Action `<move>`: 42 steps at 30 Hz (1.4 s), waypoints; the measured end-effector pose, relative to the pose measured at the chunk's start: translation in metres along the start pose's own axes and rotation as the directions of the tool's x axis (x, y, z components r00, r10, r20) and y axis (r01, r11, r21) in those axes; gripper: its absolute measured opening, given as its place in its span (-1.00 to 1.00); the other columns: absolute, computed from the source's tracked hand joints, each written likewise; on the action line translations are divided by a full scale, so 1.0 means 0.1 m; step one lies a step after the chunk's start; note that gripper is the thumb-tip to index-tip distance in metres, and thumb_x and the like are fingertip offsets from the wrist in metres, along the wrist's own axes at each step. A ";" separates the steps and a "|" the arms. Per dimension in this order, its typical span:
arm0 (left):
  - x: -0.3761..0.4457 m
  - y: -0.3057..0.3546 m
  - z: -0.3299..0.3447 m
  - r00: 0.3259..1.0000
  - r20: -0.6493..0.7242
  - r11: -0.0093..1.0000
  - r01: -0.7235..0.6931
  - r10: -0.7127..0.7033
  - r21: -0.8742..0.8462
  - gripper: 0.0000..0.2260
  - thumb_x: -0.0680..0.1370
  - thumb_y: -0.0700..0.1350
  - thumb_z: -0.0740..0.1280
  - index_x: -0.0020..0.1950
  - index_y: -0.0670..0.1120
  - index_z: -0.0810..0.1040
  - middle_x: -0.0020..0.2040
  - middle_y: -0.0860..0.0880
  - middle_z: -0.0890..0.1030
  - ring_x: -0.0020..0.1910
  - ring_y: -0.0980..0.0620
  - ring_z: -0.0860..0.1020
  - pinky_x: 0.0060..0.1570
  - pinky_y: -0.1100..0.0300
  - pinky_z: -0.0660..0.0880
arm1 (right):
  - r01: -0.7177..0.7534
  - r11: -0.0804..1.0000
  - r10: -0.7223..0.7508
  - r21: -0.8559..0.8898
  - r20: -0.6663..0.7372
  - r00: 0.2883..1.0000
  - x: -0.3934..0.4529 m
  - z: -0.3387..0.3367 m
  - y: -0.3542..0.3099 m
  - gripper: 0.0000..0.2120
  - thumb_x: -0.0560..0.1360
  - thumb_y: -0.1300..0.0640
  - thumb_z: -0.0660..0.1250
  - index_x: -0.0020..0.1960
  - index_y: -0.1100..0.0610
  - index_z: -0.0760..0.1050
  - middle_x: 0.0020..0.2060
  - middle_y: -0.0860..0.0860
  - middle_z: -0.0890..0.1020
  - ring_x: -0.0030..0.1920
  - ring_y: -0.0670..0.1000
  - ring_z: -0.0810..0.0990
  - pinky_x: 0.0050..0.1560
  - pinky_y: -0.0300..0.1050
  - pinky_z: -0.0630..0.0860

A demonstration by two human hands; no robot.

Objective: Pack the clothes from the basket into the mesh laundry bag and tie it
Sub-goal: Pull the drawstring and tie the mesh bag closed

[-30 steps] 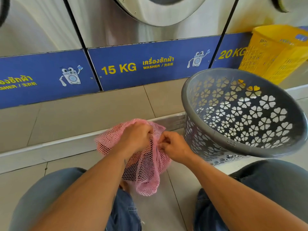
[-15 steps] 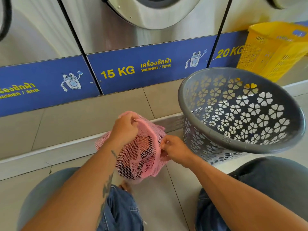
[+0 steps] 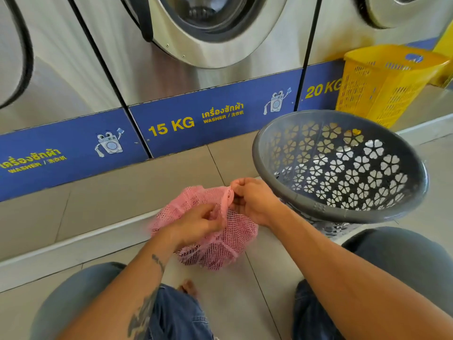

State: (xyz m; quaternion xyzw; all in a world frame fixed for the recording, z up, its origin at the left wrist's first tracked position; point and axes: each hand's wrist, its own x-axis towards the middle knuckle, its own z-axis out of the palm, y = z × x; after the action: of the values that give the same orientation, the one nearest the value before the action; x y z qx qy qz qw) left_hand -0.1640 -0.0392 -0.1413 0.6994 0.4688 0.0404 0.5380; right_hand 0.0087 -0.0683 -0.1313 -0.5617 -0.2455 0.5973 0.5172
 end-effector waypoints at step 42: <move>0.29 -0.04 0.01 0.869 -0.473 0.929 -0.046 -0.143 -0.367 -0.80 0.62 -0.25 0.22 0.06 -0.10 0.64 -0.11 -0.12 0.68 -0.19 -0.04 0.68 -0.32 0.20 0.61 | 0.215 0.644 -0.138 -0.734 0.165 0.977 -0.03 -0.06 0.30 -0.93 0.48 0.28 0.43 -0.13 0.15 0.65 -0.26 0.05 0.72 -0.23 -0.04 0.66 -0.11 -0.07 0.64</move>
State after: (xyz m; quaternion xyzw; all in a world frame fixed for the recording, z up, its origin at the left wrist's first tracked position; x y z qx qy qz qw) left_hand -0.1499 -0.0203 -0.1579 0.5409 0.5920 0.2900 0.5224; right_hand 0.0031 -0.0828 -0.1577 -0.6689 -0.5465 0.4159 0.2845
